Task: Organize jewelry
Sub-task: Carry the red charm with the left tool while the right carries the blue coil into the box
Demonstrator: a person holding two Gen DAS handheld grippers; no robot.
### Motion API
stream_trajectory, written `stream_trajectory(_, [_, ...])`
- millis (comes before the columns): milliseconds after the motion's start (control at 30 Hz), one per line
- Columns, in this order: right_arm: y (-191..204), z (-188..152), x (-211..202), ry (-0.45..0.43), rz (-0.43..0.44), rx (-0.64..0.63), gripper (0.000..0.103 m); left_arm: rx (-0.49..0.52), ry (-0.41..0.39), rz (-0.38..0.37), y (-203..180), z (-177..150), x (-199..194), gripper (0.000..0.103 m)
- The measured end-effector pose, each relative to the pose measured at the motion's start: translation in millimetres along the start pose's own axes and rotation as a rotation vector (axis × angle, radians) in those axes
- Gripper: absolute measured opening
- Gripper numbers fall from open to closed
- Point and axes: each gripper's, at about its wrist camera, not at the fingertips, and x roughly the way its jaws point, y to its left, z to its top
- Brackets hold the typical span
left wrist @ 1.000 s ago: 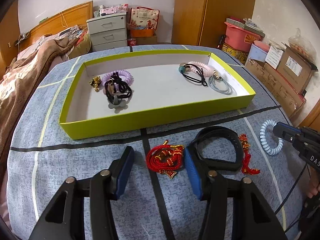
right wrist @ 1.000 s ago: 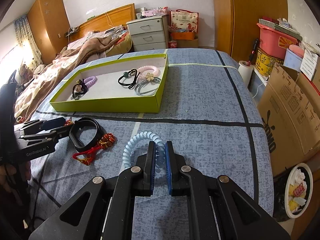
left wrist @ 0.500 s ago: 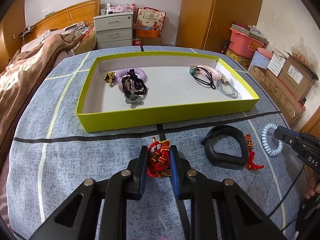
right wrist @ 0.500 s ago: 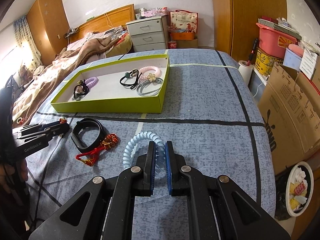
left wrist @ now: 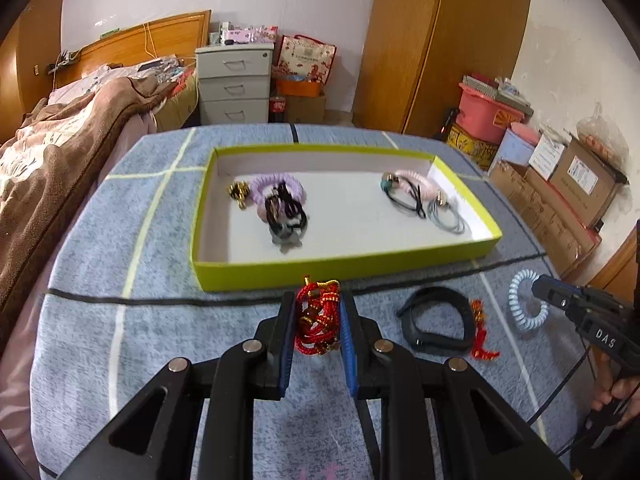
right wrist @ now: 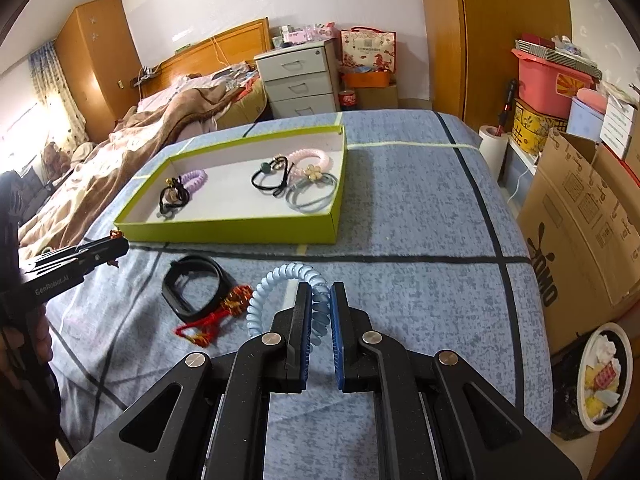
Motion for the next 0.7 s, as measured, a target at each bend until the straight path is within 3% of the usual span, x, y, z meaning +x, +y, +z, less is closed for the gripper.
stream_trajectory(333, [20, 39, 6, -0.033, 0.033, -0.026, 0.009, -0.016, -0.027, 0.004, 13, 29, 0, 0.022])
stream_trajectory(700, [46, 99, 51, -0.031, 0.056, -0.072, 0.009, -0.025, -0.003, 0.022, 28, 52, 21, 0.022])
